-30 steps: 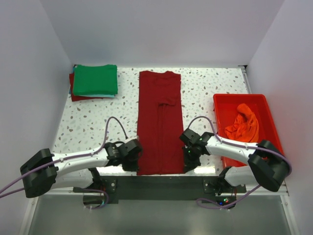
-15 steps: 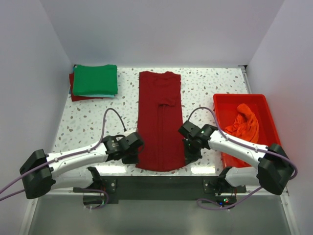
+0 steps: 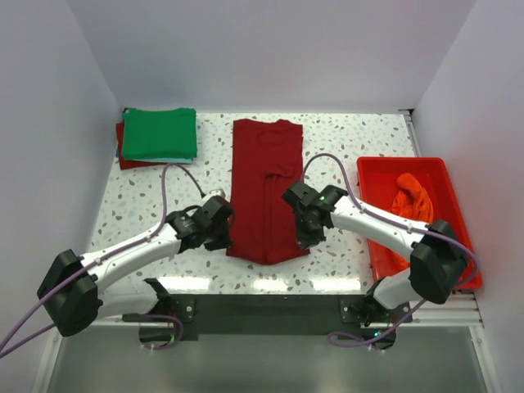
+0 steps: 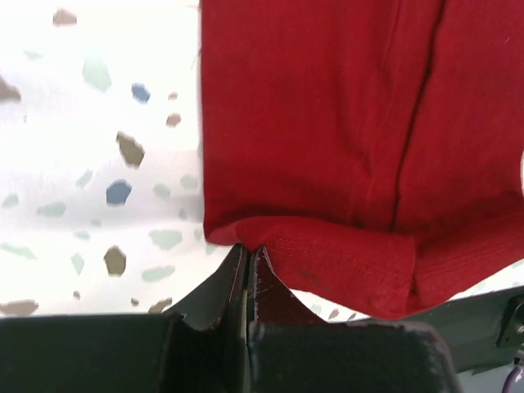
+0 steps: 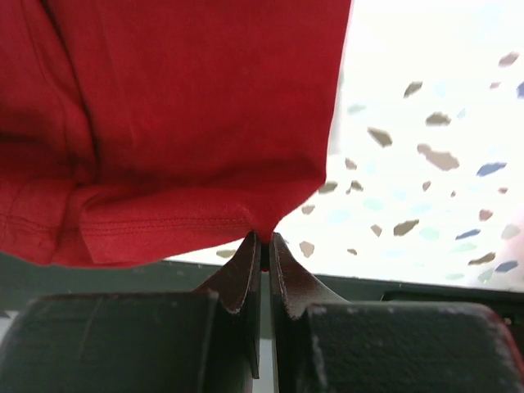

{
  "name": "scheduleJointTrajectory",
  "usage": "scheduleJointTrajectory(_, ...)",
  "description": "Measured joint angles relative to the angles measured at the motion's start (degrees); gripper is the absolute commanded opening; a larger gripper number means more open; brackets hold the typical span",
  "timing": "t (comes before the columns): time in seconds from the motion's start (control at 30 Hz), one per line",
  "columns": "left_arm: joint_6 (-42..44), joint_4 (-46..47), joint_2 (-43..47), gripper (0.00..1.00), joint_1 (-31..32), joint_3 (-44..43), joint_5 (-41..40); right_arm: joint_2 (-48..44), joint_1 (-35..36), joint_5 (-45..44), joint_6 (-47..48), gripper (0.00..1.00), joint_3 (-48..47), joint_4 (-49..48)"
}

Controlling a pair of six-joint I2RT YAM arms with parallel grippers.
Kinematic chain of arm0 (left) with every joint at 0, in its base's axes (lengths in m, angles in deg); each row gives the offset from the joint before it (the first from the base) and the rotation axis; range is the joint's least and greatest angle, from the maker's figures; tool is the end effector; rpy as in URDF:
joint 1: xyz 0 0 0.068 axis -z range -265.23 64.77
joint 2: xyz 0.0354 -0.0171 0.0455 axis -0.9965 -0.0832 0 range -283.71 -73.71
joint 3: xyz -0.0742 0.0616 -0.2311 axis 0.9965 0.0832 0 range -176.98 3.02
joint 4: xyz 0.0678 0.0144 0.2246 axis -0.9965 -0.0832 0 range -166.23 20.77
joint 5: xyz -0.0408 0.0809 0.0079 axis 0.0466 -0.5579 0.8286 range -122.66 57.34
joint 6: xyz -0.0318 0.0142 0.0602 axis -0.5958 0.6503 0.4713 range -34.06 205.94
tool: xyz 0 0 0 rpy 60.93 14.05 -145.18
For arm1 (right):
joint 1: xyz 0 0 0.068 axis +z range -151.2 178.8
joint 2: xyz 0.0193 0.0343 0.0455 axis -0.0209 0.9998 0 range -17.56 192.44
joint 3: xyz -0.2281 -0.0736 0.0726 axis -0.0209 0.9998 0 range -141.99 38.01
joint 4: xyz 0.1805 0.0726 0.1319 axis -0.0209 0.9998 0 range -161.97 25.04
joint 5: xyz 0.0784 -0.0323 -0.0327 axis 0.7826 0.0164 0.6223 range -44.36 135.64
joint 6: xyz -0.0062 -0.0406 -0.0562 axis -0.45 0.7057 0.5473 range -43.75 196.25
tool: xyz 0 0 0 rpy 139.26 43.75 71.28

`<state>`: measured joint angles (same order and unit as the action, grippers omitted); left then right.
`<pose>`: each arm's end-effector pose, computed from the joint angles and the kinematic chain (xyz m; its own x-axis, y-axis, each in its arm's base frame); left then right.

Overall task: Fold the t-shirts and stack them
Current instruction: Fold the tshirt

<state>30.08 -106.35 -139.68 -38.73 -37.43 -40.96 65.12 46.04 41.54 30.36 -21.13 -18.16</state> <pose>0.1456 -0.1417 0.1788 -0.8994 -0.2421 -0.3639 -0.1289 0.9425 -0.3083 0.1662 0.1737 0.1936 -0.9793 -0.0041 -0.2025 -0.0267 0.9937 0.1087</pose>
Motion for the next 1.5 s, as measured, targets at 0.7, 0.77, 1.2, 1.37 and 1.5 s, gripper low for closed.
scheduleJointTrajectory(0.7,13.7,16.2,-21.4,0.00,-18.1,-14.3,7.5,20.6,-13.8,-3.0,12.8,0.00,-23.9,-3.3)
scheduleJointTrajectory(0.77,14.7,17.0,-23.3,0.00,-19.3,-16.6,8.2,22.8,-14.4,-3.5,13.8,0.00,-26.2,-3.3)
scheduleJointTrajectory(1.2,16.7,21.3,-30.4,0.00,-24.8,-23.6,11.3,28.5,-20.7,-3.8,17.6,0.00,-34.0,-3.8)
scheduleJointTrajectory(1.37,16.7,22.2,-33.5,0.00,-25.4,-24.7,12.0,33.8,-21.3,-3.8,18.9,0.00,-38.8,-4.1)
scheduleJointTrajectory(1.5,17.5,23.9,-35.5,0.00,-25.6,-25.1,12.9,36.9,-21.6,-3.7,19.7,0.00,-41.3,-3.9)
